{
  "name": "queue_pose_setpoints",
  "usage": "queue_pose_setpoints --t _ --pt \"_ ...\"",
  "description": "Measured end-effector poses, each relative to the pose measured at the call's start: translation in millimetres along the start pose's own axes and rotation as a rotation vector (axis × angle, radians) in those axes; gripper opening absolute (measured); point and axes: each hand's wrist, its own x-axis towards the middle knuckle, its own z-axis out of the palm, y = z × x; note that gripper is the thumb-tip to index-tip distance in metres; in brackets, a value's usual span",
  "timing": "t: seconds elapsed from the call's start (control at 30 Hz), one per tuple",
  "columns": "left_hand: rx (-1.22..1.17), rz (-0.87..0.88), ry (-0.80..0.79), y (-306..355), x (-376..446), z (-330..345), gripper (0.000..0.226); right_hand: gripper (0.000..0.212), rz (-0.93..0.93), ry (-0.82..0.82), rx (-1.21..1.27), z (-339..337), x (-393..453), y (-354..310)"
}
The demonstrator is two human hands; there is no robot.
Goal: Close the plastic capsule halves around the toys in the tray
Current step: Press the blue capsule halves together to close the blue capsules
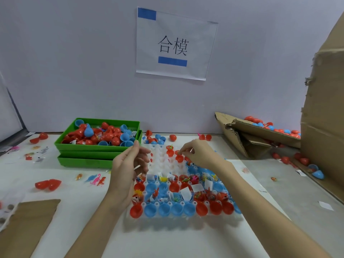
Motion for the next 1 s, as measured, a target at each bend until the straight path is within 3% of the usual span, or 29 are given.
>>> queue_pose_setpoints --t 0.2,0.4,0.73,1.0 --pt "0.027 -0.013 0.001 1 -2 3 0.041 0.022 -0.008 0.058 0.065 5 -39 6" --pt "0.006 -0.013 0.037 2 1 -2 0.041 0.018 0.185 0.443 0.145 -3 -49 43" --pt "0.034 -0.019 0.002 2 -2 0 0.046 0.019 0.080 0.088 -0.028 -5 -21 41" --pt "0.021 -0.017 -0.012 2 -3 1 0.047 0.017 0.141 0.138 -0.023 -3 -26 44"
